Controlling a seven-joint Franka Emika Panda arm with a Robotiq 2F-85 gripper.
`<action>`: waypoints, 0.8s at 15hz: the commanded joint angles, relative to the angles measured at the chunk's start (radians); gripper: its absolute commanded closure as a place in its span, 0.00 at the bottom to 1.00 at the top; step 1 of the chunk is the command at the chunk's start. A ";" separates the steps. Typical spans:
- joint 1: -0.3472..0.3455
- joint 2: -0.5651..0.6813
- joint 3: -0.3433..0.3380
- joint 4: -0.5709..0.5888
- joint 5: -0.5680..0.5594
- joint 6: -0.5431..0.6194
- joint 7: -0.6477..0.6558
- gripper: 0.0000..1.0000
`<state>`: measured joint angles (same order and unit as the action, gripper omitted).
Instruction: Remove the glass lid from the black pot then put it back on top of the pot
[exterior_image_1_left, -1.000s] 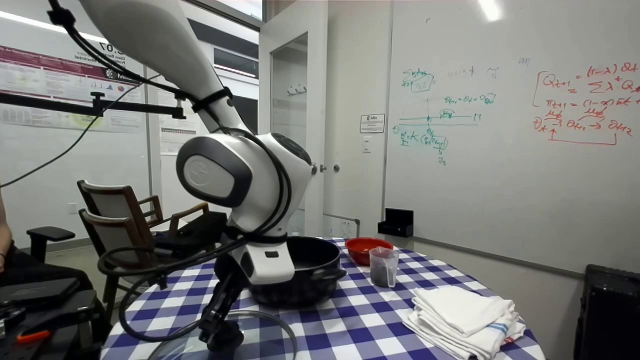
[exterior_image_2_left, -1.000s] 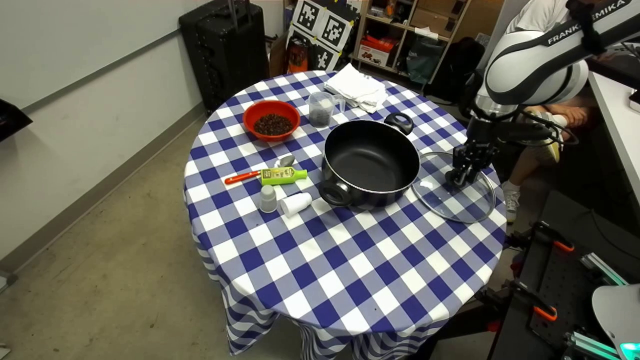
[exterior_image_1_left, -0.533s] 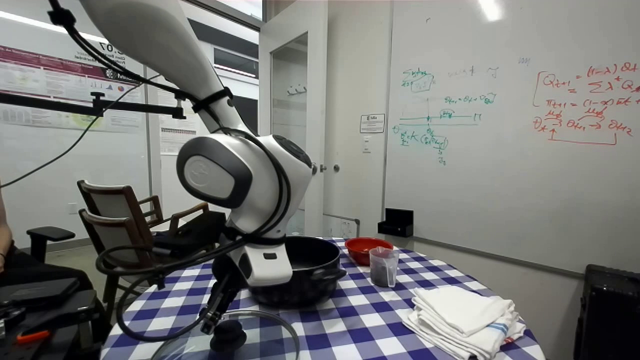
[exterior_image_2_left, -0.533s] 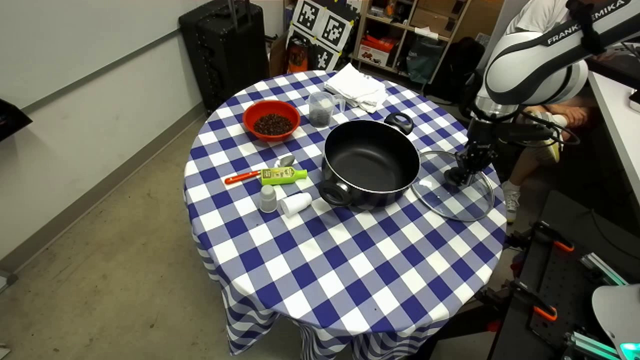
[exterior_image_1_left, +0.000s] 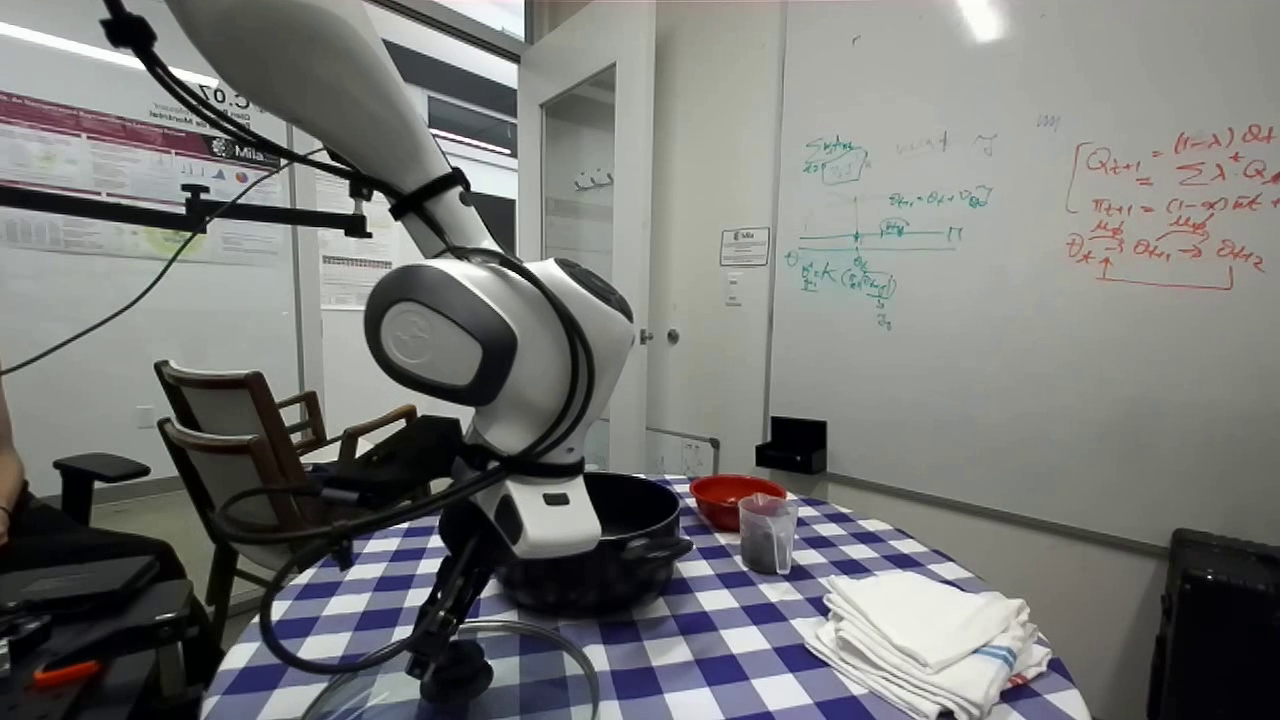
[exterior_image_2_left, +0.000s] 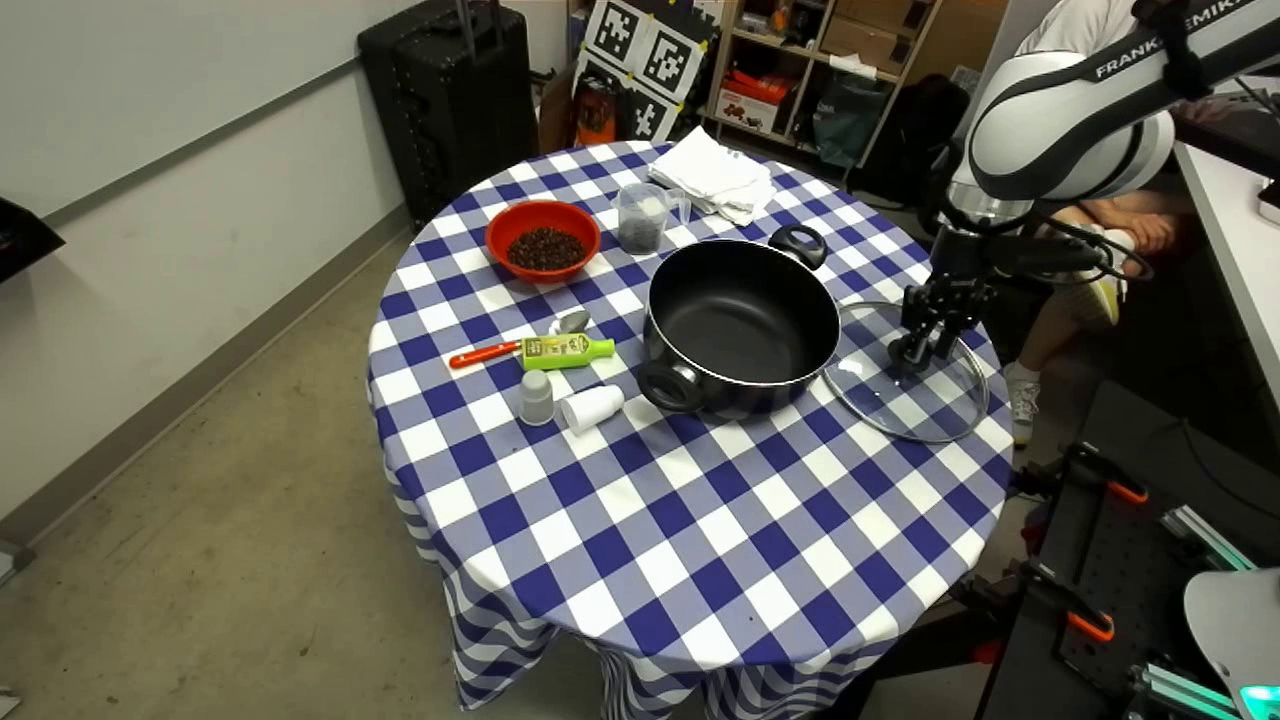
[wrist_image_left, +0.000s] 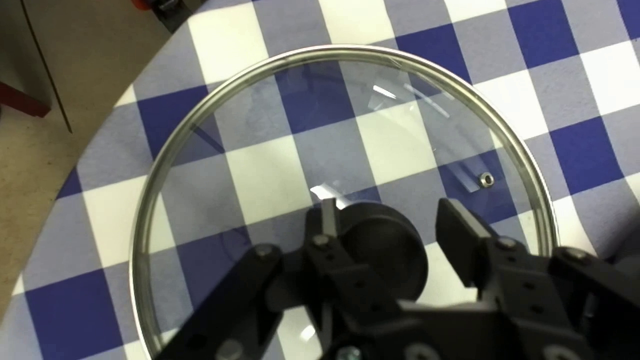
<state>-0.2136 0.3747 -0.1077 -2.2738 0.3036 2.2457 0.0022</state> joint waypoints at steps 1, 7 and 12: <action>0.005 0.002 -0.010 0.027 -0.010 0.002 0.005 0.15; 0.007 0.017 -0.005 0.043 -0.004 0.000 0.002 0.00; 0.012 0.039 0.003 0.049 -0.003 -0.002 0.006 0.00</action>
<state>-0.2099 0.3881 -0.1083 -2.2476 0.3038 2.2498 0.0026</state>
